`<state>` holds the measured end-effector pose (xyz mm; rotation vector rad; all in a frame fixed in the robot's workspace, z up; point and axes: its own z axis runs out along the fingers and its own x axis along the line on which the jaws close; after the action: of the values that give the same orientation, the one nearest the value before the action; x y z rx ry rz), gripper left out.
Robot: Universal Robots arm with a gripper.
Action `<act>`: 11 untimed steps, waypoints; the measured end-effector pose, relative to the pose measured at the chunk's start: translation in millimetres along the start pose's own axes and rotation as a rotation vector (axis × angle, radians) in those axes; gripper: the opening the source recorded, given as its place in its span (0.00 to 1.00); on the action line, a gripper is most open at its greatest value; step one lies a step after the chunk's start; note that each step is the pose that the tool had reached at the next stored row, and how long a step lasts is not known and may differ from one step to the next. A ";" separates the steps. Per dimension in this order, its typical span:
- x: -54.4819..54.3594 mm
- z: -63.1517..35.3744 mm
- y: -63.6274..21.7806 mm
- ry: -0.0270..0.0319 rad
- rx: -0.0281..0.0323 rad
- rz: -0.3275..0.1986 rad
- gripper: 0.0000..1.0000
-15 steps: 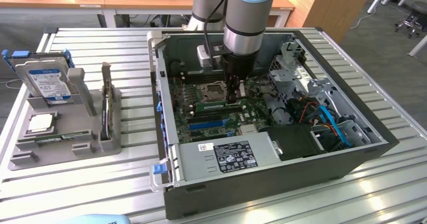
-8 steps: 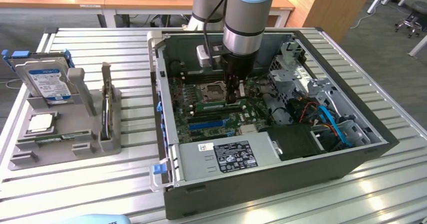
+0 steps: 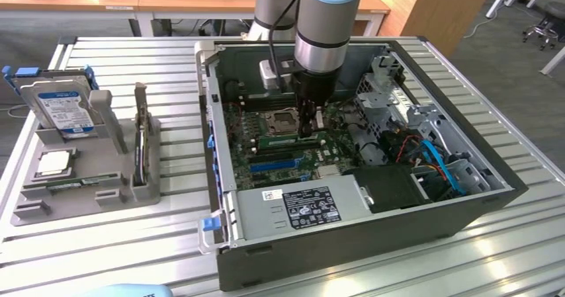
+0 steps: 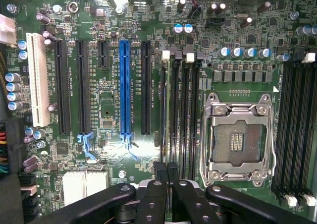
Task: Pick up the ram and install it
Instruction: 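Insert the ram into the slot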
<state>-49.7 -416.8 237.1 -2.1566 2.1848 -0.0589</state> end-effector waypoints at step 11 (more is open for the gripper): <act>-0.1 0.3 0.0 0.0022 -0.0005 -0.001 0.12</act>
<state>-49.7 -416.8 236.8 -2.1584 2.1856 -0.0608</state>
